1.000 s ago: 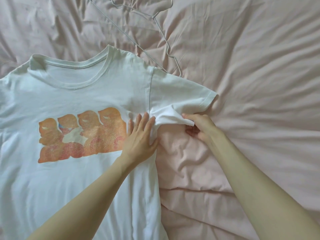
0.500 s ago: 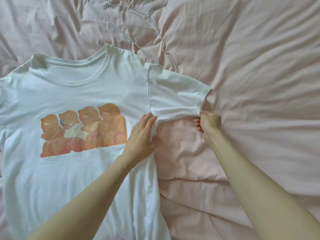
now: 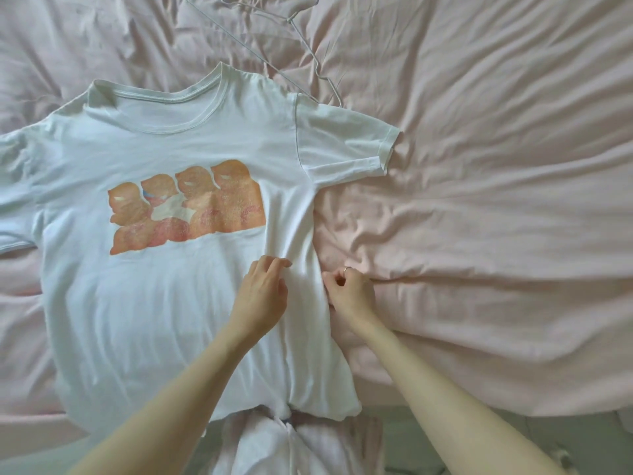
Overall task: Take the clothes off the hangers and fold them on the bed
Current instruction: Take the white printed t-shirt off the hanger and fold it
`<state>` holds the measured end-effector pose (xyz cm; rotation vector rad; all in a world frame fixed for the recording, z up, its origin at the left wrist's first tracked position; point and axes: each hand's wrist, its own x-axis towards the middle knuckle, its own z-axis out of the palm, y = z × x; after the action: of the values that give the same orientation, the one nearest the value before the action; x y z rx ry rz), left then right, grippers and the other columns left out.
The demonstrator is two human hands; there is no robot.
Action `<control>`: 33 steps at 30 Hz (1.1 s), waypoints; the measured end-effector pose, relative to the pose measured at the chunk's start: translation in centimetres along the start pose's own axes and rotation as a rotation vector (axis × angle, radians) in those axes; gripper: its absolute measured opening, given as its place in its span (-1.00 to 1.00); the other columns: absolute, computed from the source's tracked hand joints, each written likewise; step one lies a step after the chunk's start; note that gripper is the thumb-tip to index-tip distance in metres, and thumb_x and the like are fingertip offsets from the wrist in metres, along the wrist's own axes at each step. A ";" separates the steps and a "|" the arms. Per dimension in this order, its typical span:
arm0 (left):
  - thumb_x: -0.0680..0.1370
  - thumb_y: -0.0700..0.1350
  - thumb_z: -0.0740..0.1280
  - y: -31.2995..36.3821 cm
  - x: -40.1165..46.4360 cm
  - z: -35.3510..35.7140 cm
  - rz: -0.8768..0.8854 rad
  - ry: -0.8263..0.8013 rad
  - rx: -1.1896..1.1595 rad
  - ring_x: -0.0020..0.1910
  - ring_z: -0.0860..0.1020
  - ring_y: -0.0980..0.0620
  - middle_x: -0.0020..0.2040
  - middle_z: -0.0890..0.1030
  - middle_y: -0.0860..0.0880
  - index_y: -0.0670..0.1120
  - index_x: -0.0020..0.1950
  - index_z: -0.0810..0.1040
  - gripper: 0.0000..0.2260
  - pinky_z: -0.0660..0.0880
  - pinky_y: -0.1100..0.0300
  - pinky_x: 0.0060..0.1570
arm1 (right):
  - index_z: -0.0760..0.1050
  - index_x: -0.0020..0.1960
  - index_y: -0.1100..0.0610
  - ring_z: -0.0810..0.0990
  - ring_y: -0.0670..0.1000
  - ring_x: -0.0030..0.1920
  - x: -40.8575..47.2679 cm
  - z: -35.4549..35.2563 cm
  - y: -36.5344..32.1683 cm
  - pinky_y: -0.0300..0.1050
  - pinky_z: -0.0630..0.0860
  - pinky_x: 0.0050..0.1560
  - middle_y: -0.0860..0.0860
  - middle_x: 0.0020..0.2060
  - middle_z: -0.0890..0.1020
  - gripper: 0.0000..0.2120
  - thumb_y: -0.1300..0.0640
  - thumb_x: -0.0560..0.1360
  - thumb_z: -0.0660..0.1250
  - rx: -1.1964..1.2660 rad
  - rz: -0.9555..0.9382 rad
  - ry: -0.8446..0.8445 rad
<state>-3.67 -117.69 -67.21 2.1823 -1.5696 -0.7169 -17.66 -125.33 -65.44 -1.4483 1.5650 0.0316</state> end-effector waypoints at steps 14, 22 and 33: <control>0.55 -0.35 0.17 -1.9 -12.4 0.7 0.026 -0.047 0.008 0.27 0.41 -0.08 0.26 0.46 -0.12 -0.23 0.20 0.50 -0.74 0.36 0.22 0.12 | 0.55 0.11 0.10 0.29 0.08 0.21 -9.9 7.1 5.9 0.04 0.21 0.18 0.01 0.13 0.41 -0.62 -0.17 0.51 0.23 -0.550 -0.128 0.254; 0.56 -0.32 0.18 -1.2 -13.9 0.9 0.003 -0.069 -0.008 0.30 0.39 -0.09 0.30 0.42 -0.13 -0.24 0.22 0.49 -0.75 0.33 0.22 0.13 | 0.54 -0.10 0.20 0.42 0.09 0.13 -9.8 7.2 6.7 -0.01 0.32 0.07 0.04 0.06 0.51 -0.75 0.19 0.56 0.09 -0.356 -0.064 0.260; 0.56 0.00 0.28 1.8 -16.2 3.4 0.077 -0.156 0.174 0.51 0.05 -0.19 0.53 0.12 -0.12 -0.01 0.44 0.30 -0.54 0.14 -0.19 0.37 | 0.40 -0.10 0.18 0.43 -0.10 -0.30 -12.7 2.4 8.8 -0.20 0.33 -0.23 -0.07 -0.33 0.46 -0.82 0.14 0.60 0.11 0.336 -0.092 0.264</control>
<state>-11.16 -102.87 -65.82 2.2183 -1.8477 -0.7683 -25.24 -111.82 -63.51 -1.2914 1.6182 -0.4727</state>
